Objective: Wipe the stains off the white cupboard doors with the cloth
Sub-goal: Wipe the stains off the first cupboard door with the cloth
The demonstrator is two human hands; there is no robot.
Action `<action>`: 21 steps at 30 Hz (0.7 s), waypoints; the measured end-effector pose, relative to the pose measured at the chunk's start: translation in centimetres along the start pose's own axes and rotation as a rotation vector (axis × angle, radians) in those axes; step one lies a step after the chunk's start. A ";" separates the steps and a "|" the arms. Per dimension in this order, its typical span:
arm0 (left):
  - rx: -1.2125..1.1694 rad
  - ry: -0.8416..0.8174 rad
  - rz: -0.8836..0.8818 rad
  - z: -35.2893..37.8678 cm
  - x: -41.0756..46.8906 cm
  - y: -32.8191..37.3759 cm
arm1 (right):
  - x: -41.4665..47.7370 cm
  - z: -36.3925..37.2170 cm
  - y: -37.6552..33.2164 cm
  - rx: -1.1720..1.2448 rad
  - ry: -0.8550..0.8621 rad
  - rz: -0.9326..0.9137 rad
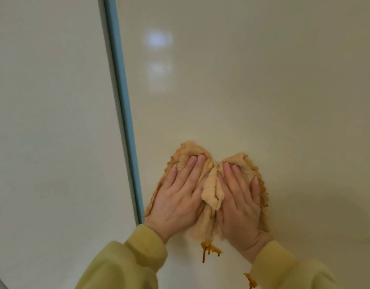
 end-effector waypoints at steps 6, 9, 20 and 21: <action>0.001 0.005 -0.005 -0.4 0.2 -5.2 | 4.0 3.0 -3.9 0.009 0.029 0.076; -0.027 -0.010 -0.075 -0.3 0.1 -6.9 | 5.3 4.3 -5.6 0.026 0.063 0.140; -0.182 -0.051 -0.378 0.7 -4.7 -2.0 | 1.4 3.1 -5.0 0.011 -0.157 -0.121; -0.180 -0.054 -0.390 0.8 -5.7 -1.0 | 0.3 3.0 -4.8 -0.001 -0.195 -0.145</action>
Point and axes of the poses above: each hand's wrist, its own x-axis towards the middle knuckle, its own z-axis out of the palm, y = z × x, the point moved 4 cm from there along x, towards the middle knuckle, and after that the axes turned 15 degrees about x, right-handed, at the moved point
